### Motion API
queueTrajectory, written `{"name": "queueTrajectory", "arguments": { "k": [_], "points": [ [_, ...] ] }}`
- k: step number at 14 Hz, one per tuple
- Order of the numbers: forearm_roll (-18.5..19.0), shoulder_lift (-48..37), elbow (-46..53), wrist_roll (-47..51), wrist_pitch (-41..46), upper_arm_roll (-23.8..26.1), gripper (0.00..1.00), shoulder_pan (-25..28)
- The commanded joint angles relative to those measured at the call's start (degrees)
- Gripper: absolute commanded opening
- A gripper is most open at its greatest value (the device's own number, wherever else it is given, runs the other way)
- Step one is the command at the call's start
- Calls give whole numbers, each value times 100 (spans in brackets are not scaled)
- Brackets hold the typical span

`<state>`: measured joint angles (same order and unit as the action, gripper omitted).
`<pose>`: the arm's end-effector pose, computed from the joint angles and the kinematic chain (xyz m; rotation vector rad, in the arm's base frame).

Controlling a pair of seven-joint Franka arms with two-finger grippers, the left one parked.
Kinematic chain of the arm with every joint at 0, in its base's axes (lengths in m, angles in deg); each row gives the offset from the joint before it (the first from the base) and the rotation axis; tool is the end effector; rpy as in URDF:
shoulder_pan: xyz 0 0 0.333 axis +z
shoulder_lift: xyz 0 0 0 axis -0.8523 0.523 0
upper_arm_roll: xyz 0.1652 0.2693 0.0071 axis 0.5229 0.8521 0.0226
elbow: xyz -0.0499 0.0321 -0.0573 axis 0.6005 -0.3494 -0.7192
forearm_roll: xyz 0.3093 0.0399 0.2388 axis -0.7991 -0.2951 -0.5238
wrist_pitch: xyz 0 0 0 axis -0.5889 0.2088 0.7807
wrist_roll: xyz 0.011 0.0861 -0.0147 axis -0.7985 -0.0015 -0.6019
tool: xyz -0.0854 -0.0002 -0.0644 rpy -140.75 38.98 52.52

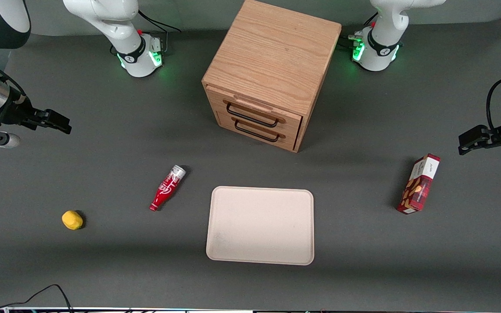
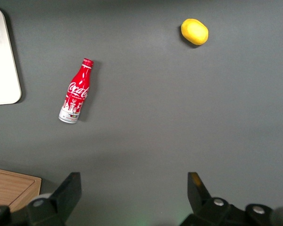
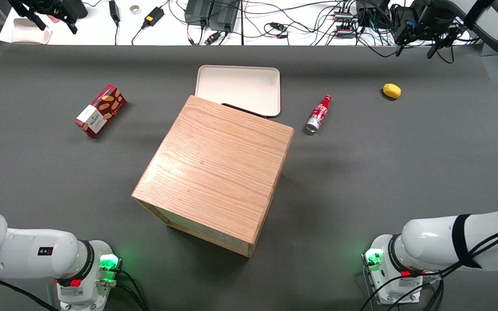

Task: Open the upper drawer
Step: 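Move the right gripper toward the upper drawer's black handle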

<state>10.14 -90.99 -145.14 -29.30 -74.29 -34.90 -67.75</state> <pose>0.5405 0.0166 0.5823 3.0929 -0.2345 -0.1043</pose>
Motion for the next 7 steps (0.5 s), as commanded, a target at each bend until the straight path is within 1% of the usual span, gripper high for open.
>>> {"name": "queueTrajectory", "arguments": {
  "k": [1,4,7],
  "points": [
    [-96,-62,-10,-107,1,-30,100,5],
    [-105,104,261,-19,1,-30,100,23],
    [-114,307,612,-264,9,189,100,198]
  ]
}}
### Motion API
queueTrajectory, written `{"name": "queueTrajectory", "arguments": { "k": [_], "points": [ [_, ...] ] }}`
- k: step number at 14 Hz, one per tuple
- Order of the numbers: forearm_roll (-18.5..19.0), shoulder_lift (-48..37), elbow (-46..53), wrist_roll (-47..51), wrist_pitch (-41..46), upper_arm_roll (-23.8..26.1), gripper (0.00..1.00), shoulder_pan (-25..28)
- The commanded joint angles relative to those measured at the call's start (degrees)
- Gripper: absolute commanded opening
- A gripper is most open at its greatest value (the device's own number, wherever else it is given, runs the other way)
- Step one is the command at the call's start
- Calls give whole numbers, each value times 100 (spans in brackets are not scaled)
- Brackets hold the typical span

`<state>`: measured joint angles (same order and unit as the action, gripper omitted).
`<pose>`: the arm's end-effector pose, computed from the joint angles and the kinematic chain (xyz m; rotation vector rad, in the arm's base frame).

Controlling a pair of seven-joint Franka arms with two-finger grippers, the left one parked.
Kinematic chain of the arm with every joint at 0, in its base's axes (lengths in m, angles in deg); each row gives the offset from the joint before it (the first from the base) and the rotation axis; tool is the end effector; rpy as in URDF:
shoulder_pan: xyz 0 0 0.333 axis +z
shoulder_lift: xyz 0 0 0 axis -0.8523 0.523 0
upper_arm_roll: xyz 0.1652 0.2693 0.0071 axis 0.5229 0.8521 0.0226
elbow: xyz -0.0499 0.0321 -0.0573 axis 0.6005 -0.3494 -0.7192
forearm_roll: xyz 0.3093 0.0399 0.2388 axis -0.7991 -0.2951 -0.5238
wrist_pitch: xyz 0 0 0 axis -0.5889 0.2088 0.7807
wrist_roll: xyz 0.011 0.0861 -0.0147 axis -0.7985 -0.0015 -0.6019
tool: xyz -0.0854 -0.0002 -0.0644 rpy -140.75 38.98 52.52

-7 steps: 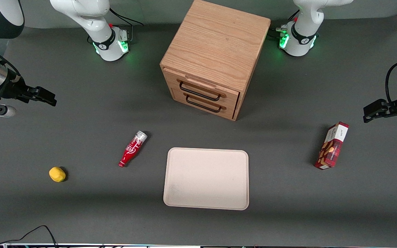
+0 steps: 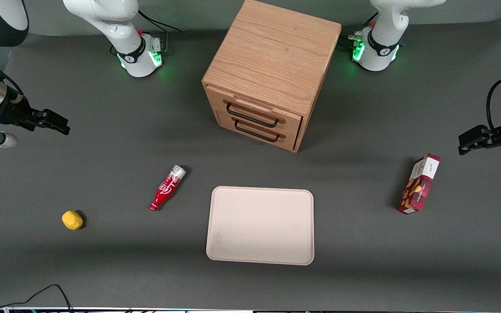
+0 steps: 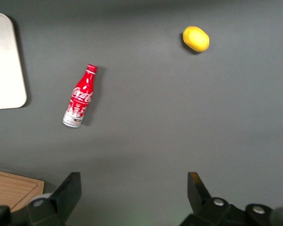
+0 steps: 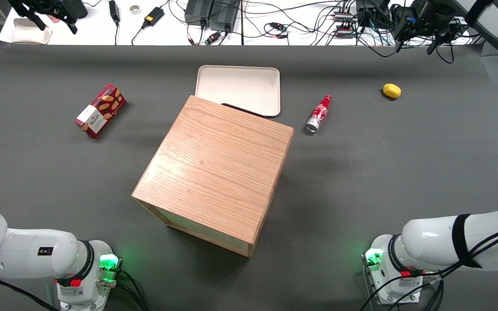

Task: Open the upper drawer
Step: 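Move the right gripper toward the upper drawer's black handle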

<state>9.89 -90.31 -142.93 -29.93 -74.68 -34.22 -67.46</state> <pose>0.5463 0.0261 0.5946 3.1069 -0.1924 -0.0535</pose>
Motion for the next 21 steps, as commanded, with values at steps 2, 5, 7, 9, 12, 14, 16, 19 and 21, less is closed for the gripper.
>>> {"name": "queueTrajectory", "arguments": {
  "k": [2,5,7,9,12,14,16,19,21],
  "points": [
    [-97,449,706,-1661,57,594,100,187],
    [-307,1186,1366,-2126,75,1420,100,187],
    [-702,1670,1665,-2118,57,1929,100,196],
    [-748,2109,1798,-2126,-22,2614,100,205],
    [-661,2856,1842,-2371,-417,3231,100,450],
    [-118,3165,1842,-2460,-540,3434,100,714],
    [261,3490,1825,-2452,-689,3645,100,785],
    [841,4000,1807,-2452,-918,4110,100,864],
    [975,4185,1789,-2434,-1006,4200,100,995]
  ]
}}
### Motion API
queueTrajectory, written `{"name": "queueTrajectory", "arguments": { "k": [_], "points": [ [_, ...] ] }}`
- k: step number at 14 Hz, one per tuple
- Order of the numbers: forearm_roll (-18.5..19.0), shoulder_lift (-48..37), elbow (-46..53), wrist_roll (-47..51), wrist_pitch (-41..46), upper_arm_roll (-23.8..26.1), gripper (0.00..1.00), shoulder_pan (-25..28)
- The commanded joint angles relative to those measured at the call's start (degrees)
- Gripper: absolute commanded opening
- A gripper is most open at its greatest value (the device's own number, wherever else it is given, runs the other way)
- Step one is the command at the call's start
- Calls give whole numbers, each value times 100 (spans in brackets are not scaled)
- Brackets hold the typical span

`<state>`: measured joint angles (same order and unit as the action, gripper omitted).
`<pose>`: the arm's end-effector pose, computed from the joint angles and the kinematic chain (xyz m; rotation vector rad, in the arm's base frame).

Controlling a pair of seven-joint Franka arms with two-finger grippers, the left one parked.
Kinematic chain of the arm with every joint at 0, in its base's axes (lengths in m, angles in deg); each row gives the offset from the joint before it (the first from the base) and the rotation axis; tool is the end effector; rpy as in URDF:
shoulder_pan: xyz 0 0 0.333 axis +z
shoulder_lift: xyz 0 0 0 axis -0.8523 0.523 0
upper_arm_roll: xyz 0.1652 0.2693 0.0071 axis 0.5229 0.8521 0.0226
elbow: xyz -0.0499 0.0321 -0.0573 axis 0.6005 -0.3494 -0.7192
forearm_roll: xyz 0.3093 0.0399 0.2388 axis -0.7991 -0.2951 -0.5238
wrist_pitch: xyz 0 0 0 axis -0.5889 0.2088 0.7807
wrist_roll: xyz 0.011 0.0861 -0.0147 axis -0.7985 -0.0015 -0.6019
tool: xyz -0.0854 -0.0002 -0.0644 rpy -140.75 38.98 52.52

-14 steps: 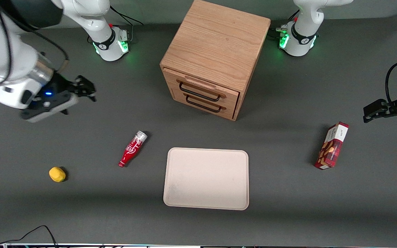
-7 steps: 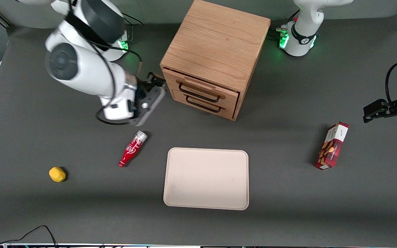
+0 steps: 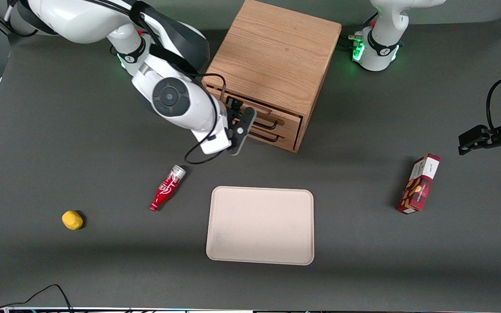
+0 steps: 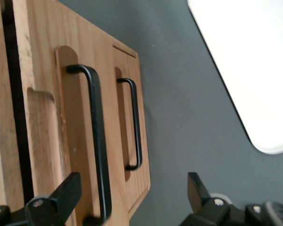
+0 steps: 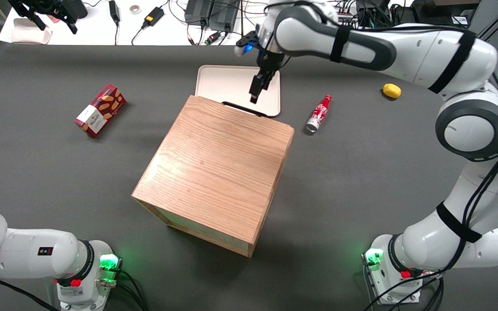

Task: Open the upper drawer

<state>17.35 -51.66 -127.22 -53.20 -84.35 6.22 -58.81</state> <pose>0.5277 0.4378 0.4342 -2.4138 -1.4380 0.1991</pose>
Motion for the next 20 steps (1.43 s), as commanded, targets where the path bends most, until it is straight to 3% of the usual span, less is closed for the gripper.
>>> {"name": "queueTrajectory", "arguments": {
  "k": [1,14,20],
  "points": [
    [246,407,219,-99,-48,156,100,175],
    [1203,619,192,-134,-487,77,100,175],
    [1318,628,473,-143,-575,-80,100,-36]
  ]
}}
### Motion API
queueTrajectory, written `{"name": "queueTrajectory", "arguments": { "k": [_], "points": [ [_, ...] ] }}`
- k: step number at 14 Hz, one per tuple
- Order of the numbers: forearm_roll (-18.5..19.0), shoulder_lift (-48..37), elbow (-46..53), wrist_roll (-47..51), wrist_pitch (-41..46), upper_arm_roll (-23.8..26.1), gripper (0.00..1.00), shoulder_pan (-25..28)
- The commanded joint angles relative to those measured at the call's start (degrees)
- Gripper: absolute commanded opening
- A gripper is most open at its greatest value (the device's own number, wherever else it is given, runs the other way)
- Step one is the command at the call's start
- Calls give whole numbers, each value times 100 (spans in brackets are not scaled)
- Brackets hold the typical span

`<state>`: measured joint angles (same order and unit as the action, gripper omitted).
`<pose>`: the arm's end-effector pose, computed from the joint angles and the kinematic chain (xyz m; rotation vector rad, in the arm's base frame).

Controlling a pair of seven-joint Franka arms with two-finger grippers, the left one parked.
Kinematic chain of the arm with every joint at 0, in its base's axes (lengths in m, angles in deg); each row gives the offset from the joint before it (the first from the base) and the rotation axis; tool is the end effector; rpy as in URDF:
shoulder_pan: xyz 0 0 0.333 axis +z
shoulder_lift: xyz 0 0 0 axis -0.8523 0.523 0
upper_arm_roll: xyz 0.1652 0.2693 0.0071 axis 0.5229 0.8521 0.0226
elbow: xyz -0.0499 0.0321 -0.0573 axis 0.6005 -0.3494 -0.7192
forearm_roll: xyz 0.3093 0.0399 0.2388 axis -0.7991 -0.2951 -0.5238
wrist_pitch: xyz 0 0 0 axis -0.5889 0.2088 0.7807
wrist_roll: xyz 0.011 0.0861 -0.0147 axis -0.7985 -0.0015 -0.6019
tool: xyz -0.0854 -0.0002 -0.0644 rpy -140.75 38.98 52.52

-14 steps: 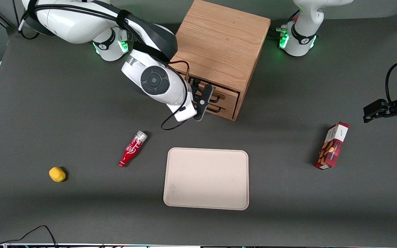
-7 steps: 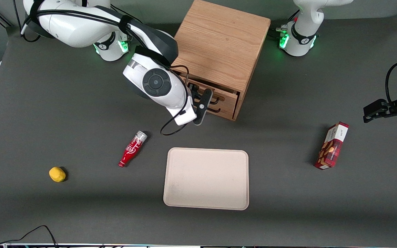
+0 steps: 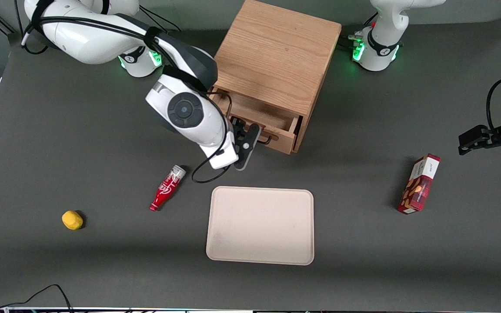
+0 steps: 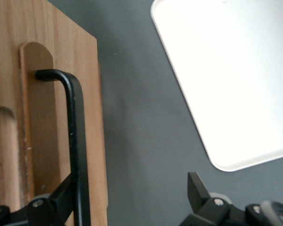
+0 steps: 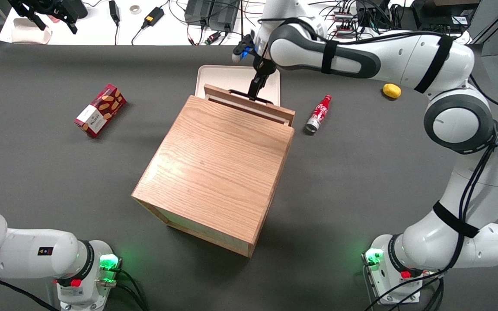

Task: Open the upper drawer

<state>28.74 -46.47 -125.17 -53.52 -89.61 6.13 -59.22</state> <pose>0.5683 0.4259 0.4024 -2.4963 -1.5060 0.0470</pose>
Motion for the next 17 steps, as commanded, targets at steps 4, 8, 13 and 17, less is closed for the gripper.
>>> {"name": "queueTrajectory", "arguments": {
  "k": [4,8,13,17],
  "points": [
    [329,127,295,-224,-513,-387,100,14],
    [364,136,330,-505,-839,-616,100,-3],
    [364,417,777,-787,-928,-775,100,-47],
    [347,549,989,-796,-937,-828,100,-65]
  ]
}}
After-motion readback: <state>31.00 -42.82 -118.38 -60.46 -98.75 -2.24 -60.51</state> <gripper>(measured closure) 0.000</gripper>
